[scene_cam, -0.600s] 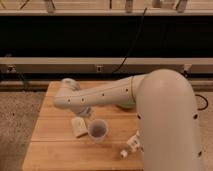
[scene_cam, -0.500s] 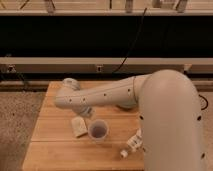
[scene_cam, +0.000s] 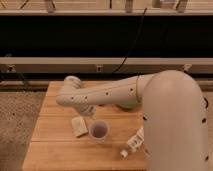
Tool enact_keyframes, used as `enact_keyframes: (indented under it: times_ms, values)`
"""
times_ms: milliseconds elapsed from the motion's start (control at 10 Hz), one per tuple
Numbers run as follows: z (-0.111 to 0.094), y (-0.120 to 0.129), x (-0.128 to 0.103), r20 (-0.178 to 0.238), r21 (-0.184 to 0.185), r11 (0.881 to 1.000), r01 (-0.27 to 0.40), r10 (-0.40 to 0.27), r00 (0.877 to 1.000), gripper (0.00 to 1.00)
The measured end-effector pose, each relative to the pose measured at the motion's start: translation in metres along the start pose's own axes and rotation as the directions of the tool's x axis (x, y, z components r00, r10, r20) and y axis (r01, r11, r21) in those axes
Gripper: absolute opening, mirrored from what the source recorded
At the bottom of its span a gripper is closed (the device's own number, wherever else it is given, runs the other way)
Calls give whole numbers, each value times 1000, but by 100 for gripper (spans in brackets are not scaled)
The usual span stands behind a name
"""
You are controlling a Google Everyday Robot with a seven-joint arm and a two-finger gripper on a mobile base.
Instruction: Place the white sponge in the ceramic cup
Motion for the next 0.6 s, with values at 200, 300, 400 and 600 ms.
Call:
enact_keyframes:
  times_ms: [200,300,400,600]
  values:
    - [-9,-34,-8,66,31,997,68,-70,995,65]
    - [-9,-41,-8,91,48,994,96,-100,991,74]
    - [-8,-47,-9,121,67,989,130,-138,983,80]
    - [0,-57,-18,161,104,968,227,-242,957,80]
